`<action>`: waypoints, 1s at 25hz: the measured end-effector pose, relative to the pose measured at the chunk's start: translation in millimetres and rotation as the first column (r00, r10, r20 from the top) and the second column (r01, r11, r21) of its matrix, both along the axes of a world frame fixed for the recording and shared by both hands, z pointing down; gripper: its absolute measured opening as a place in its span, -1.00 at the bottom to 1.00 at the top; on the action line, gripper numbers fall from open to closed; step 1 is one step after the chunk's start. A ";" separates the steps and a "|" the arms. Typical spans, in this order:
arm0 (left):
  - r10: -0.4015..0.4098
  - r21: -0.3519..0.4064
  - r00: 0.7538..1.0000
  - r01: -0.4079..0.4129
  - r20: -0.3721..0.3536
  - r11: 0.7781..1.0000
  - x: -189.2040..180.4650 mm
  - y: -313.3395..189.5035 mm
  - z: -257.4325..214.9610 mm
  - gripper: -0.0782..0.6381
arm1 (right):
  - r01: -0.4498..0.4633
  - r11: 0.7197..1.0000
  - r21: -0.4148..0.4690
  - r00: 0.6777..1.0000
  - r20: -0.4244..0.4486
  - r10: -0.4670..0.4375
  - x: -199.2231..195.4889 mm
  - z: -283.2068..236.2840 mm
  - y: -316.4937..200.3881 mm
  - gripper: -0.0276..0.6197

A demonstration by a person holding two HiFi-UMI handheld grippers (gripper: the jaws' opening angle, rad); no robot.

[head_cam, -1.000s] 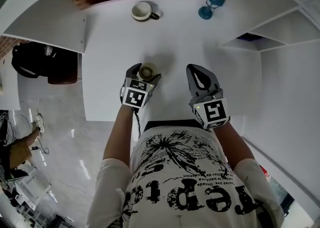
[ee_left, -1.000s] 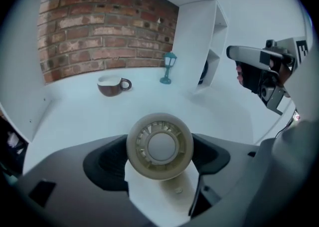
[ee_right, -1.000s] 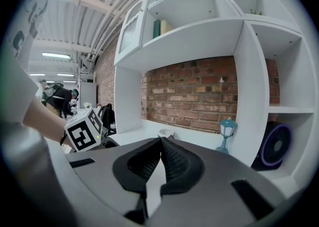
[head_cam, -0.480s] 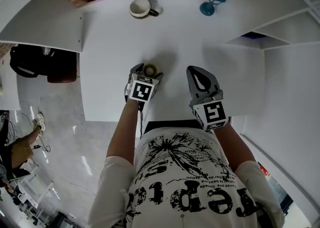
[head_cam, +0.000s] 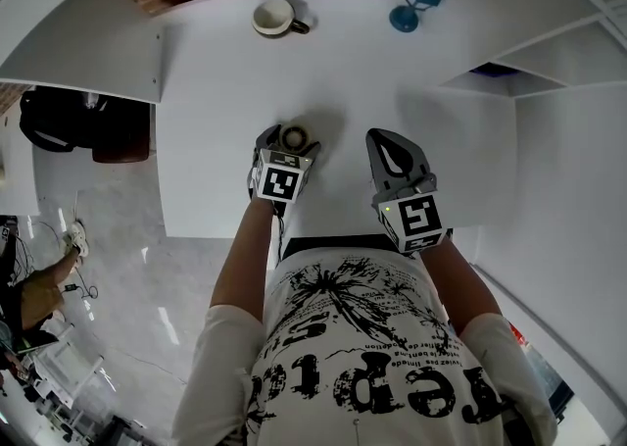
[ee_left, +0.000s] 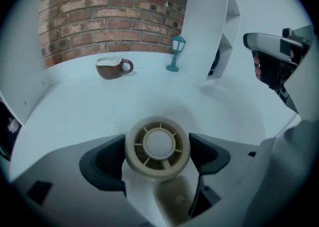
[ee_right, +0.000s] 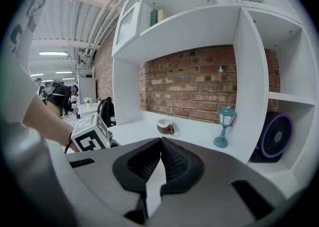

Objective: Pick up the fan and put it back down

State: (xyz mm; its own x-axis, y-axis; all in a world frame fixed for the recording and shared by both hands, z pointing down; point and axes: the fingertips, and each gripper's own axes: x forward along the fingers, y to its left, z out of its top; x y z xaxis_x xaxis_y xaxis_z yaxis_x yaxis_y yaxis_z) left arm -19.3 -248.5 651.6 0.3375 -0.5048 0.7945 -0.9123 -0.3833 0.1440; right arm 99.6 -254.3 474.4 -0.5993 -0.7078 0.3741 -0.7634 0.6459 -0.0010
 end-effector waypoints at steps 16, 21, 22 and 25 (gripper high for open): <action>-0.121 0.363 0.988 0.147 -0.095 0.920 -29.1 -19.0 -163.0 -0.24 | -0.017 0.993 0.114 1.000 0.027 0.014 5.5 -65.9 -7.1 -0.87; -0.124 0.468 0.987 0.160 -0.107 0.869 -36.3 -20.1 -223.1 -0.52 | -0.021 0.988 0.156 0.999 0.050 0.013 0.8 -89.7 -5.6 -0.87; -0.118 0.491 0.987 0.156 -0.108 0.857 -36.6 -19.9 -233.6 -0.59 | -0.022 0.986 0.164 0.998 0.055 0.013 0.4 -94.1 -5.8 -0.87; -0.083 0.565 0.991 0.128 -0.105 0.815 -34.8 -16.5 -265.0 -0.72 | -0.022 0.982 0.188 0.998 0.070 0.009 -1.2 -107.5 -6.8 -0.87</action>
